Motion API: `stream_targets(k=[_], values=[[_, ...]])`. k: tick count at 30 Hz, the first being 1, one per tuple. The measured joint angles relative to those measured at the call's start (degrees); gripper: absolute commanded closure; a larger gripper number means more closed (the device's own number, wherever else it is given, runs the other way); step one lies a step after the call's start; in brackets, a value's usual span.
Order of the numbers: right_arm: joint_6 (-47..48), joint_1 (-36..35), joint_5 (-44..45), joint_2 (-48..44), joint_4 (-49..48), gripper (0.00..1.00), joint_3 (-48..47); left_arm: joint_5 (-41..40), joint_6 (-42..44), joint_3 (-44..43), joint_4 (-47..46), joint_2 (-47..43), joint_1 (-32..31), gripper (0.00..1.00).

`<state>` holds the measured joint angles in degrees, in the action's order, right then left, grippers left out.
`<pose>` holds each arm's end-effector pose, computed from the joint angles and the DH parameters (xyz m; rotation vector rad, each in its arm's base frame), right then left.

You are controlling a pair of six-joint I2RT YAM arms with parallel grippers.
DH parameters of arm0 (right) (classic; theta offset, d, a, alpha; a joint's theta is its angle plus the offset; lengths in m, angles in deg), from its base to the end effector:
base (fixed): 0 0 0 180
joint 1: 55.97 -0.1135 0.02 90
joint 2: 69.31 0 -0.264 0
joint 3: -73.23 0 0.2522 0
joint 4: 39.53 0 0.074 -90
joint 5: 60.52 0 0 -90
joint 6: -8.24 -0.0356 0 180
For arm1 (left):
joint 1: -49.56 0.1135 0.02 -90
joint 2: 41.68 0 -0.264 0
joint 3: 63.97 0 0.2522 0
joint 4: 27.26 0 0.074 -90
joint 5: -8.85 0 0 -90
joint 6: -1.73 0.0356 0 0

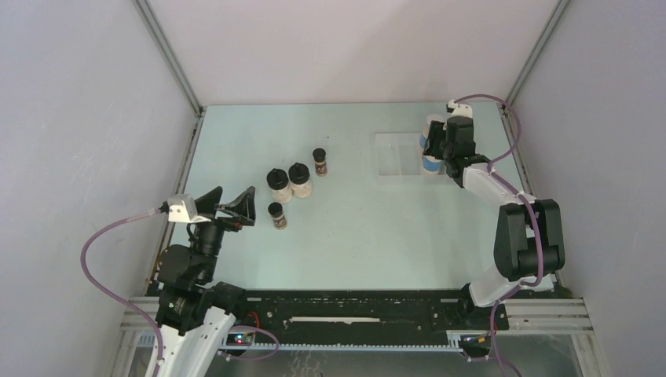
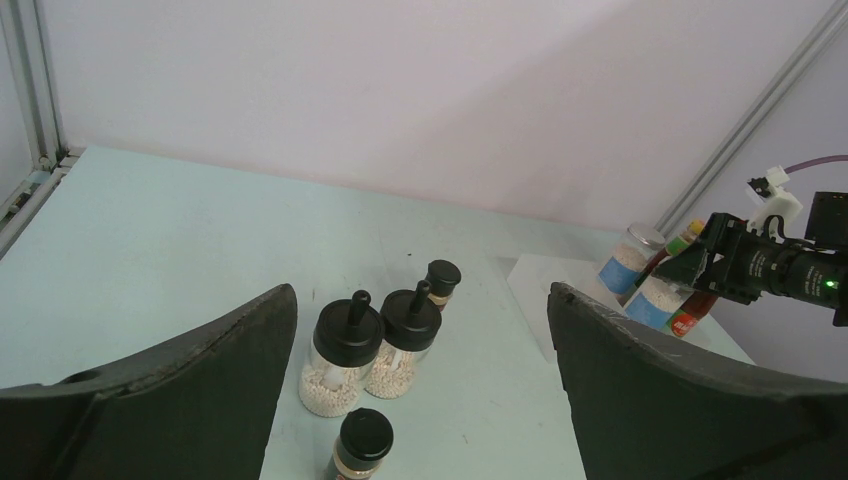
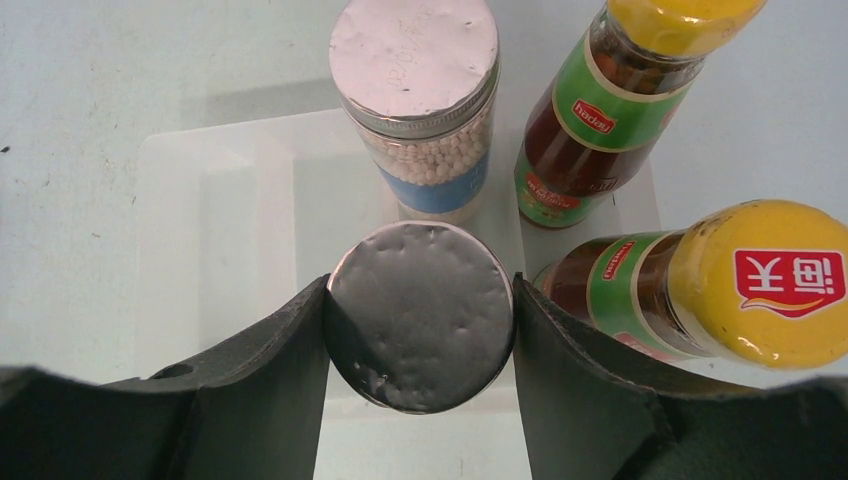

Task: Organize the condiment bottles
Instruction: Place the bottle in the storage box.

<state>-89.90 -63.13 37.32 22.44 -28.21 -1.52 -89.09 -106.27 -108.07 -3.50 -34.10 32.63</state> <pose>0.3632 0.0407 0.2518 0.1018 2.0576 0.0238 0.0661 -0.0150 0.3225 -0.1306 1.3562 -0.4201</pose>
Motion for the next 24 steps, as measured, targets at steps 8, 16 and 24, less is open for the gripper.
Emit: stream_targets(k=[8, 16, 24], values=[[-0.17, -0.15, 0.90, 0.00, 0.04, 0.38, 0.00, 0.00, 0.00, 0.00, 0.00, 0.00, 0.00, 0.00], [-0.33, -0.15, 1.38, 0.00, 0.07, 0.28, 0.00, 0.02, -0.02, 0.00, 0.00, 0.00, 0.00, 0.00], [-0.39, -0.15, 2.19, 0.00, -0.11, 0.22, 0.00, 0.09, -0.02, 0.00, 0.00, 0.00, 0.00, 0.00]])
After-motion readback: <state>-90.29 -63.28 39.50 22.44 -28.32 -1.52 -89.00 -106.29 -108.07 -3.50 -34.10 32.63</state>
